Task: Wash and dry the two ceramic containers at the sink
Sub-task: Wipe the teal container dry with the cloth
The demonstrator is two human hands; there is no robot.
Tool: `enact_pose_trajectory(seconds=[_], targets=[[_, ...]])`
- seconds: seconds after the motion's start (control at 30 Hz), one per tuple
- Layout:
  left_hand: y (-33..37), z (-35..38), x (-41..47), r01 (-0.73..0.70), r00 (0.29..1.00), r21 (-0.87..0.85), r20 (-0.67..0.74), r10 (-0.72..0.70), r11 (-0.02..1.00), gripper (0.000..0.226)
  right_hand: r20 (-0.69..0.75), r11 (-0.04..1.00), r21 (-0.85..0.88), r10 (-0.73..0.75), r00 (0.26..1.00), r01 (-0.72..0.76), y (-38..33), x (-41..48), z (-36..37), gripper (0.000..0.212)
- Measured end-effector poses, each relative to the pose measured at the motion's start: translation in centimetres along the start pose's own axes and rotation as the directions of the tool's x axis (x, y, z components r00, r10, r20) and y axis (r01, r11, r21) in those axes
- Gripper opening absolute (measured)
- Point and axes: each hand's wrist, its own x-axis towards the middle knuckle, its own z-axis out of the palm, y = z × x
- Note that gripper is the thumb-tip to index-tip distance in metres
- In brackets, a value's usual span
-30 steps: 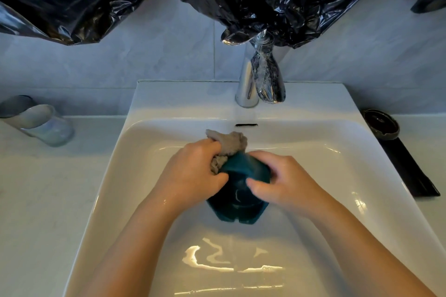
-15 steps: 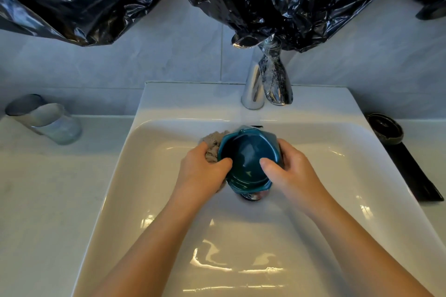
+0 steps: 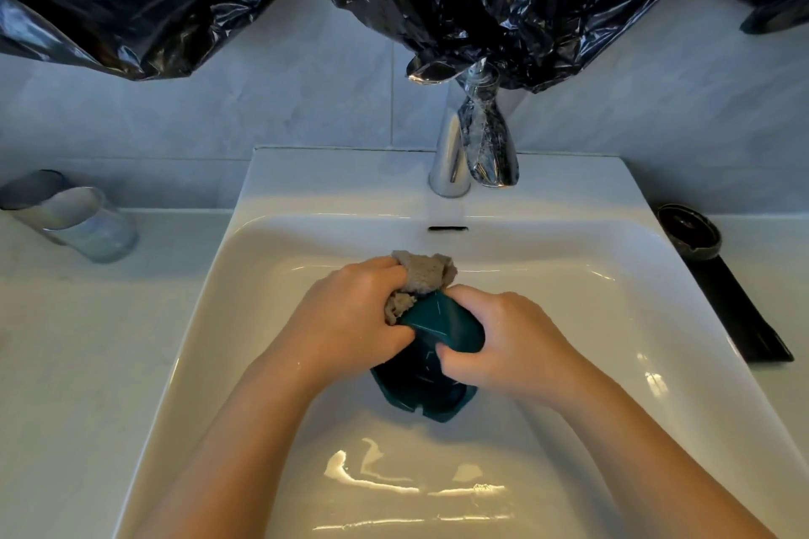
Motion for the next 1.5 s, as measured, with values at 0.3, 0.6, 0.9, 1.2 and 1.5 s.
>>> enact_pose_trajectory(seconds=[0.3,0.6,0.9,1.2,1.5], targets=[[0.7,0.7,-0.3,0.274,0.934,-0.769,0.072,-0.349,0.577,0.032,-0.272,0.791,0.609,0.141,0.952,0.057,1.1,0.5,-1.0,0.022],[2.3,1.6,-0.4,0.237,0.89,-0.944,0.115,-0.441,0.231,0.032,-0.006,0.515,0.833,0.379,0.926,-0.205,0.3,1.2,-1.1,0.023],[1.9,2.3,-1.0,0.089,0.898,-0.479,-0.341,-0.279,0.873,0.063,0.146,0.285,0.935,0.236,0.961,-0.212,-0.5,0.7,-1.3,0.066],[2.3,1.6,-1.1,0.116,0.914,-0.641,-0.231,-0.335,0.758,0.039,0.223,0.112,0.957,0.304,0.926,-0.267,0.9,1.1,-0.9,0.067],[1.4,0.8,-1.2,-0.215,0.952,-0.548,-0.301,0.049,0.809,0.042,0.331,0.096,0.935,0.119,0.936,-0.343,0.8,1.4,0.9,0.095]])
